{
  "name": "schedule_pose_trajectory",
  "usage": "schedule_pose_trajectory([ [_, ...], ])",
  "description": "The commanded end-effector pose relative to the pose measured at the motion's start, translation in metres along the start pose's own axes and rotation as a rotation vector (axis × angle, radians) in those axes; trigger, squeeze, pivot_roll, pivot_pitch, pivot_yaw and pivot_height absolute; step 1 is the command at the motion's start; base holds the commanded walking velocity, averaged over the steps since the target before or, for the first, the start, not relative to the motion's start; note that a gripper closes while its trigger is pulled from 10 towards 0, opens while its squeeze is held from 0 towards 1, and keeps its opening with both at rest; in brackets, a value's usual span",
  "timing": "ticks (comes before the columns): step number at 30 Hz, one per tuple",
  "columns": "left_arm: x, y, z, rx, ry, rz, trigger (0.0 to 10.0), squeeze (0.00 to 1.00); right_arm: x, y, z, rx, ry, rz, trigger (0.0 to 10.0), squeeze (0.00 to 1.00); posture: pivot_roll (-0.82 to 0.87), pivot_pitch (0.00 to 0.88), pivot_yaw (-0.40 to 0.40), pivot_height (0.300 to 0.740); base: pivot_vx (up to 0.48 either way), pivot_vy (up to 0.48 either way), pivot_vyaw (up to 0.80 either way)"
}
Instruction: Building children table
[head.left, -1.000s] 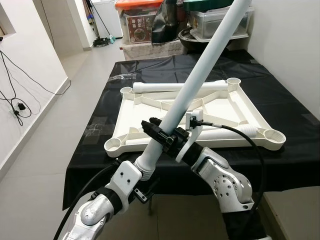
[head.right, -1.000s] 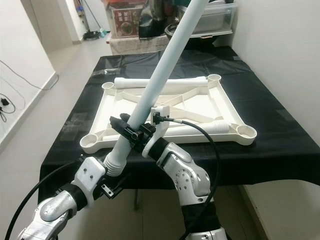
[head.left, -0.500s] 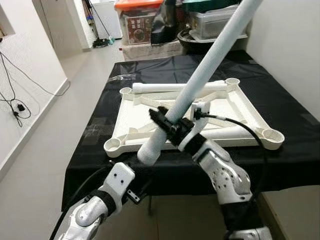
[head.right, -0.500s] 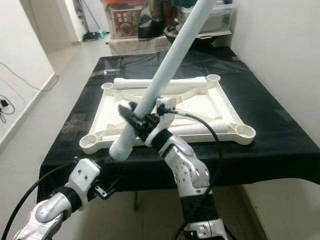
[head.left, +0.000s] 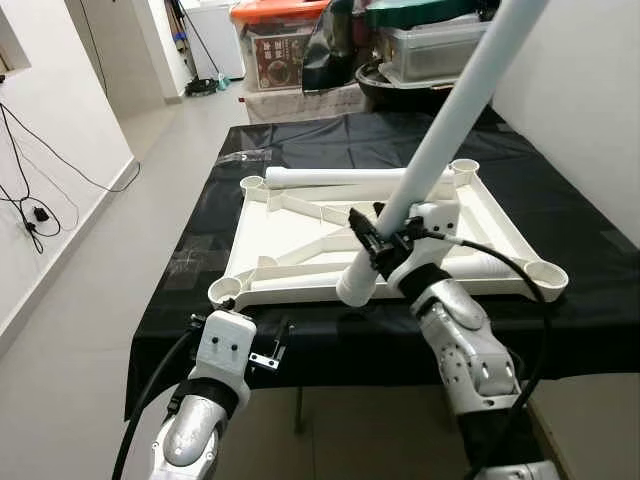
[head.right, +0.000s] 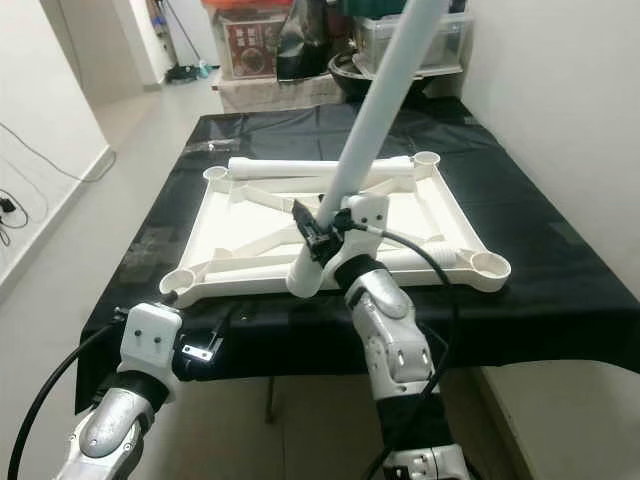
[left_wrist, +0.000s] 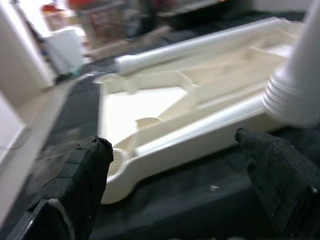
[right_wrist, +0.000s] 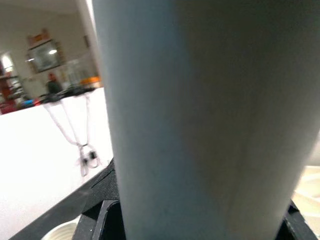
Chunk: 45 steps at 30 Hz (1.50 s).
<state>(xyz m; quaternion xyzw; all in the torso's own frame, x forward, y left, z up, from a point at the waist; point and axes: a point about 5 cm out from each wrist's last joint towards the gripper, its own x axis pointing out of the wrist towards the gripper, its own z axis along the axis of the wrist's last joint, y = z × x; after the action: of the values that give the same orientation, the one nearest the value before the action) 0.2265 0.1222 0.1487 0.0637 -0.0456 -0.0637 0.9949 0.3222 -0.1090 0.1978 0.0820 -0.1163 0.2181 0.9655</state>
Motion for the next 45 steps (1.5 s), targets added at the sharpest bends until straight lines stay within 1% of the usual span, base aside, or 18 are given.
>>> schedule_pose_trajectory([
  [1,-0.003,0.001,-0.002,0.016,0.019,0.019,10.0,0.0,0.003,0.011,0.004,-0.013,-0.031,0.033,10.0,0.0,0.0,0.0,0.05,0.74,0.0,0.0,0.8],
  [2,-0.004,-0.005,-0.001,0.008,0.018,0.021,10.0,0.0,0.005,0.015,0.004,-0.014,-0.038,0.046,10.0,0.0,0.0,0.0,0.045,0.74,0.0,0.0,0.8],
  [8,-0.004,-0.008,-0.002,-0.002,0.017,0.032,10.0,0.0,0.01,0.015,0.005,-0.018,-0.05,0.043,10.0,0.0,0.0,0.0,0.038,0.74,0.0,0.0,0.8],
  [11,-0.002,-0.006,0.001,-0.005,0.008,0.06,10.0,0.0,0.013,0.015,0.007,-0.025,-0.057,0.048,10.0,0.0,0.0,0.0,0.033,0.74,0.0,0.0,0.8],
  [12,0.0,-0.004,0.005,-0.002,-0.005,0.085,10.0,0.0,0.015,0.016,0.007,-0.024,-0.058,0.053,10.0,0.0,0.0,0.0,0.027,0.74,0.0,0.0,0.8],
  [13,0.0,-0.004,0.005,-0.002,-0.005,0.085,10.0,0.0,0.015,0.016,0.007,-0.024,-0.058,0.053,10.0,0.0,0.0,0.0,0.027,0.74,0.0,0.0,0.8],
  [16,0.003,0.001,0.011,0.002,-0.022,0.13,10.0,0.0,0.016,0.018,0.006,-0.031,-0.053,0.061,10.0,0.0,0.0,0.0,0.02,0.74,0.0,0.0,0.8],
  [22,0.004,0.004,0.015,0.007,-0.034,0.16,10.0,0.0,0.016,0.02,0.006,-0.031,-0.054,0.064,10.0,0.0,0.0,0.0,0.018,0.74,0.0,0.0,0.8],
  [24,0.006,0.01,0.024,0.012,-0.059,0.207,10.0,0.0,0.016,0.021,0.005,-0.007,-0.054,0.069,10.0,0.0,0.0,0.0,0.017,0.74,0.0,0.0,0.0],
  [30,0.009,0.015,0.028,0.011,-0.077,0.237,10.0,0.0,0.017,0.021,0.004,0.001,-0.053,0.068,10.0,0.0,0.0,0.0,0.013,0.74,0.0,0.0,0.0],
  [31,0.01,0.016,0.029,0.025,-0.083,0.243,10.0,0.0,0.017,0.021,0.003,0.002,-0.053,0.068,10.0,0.0,0.0,0.0,0.013,0.74,0.0,0.0,0.0],
  [34,0.01,0.018,0.03,0.025,-0.088,0.247,10.0,0.0,0.017,0.021,0.003,0.002,-0.054,0.068,10.0,0.0,0.0,0.0,0.017,0.74,0.0,0.0,0.0],
  [37,0.012,0.021,0.032,0.045,-0.097,0.254,10.0,0.0,0.018,0.021,0.004,0.005,-0.059,0.063,10.0,0.0,0.0,0.0,0.017,0.74,0.0,0.0,0.0],
  [45,0.012,0.019,0.032,0.059,-0.096,0.23,10.0,0.0,0.018,0.022,0.003,0.009,-0.061,0.066,10.0,0.0,-0.01,0.0,0.024,0.74,0.0,0.0,0.0],
])
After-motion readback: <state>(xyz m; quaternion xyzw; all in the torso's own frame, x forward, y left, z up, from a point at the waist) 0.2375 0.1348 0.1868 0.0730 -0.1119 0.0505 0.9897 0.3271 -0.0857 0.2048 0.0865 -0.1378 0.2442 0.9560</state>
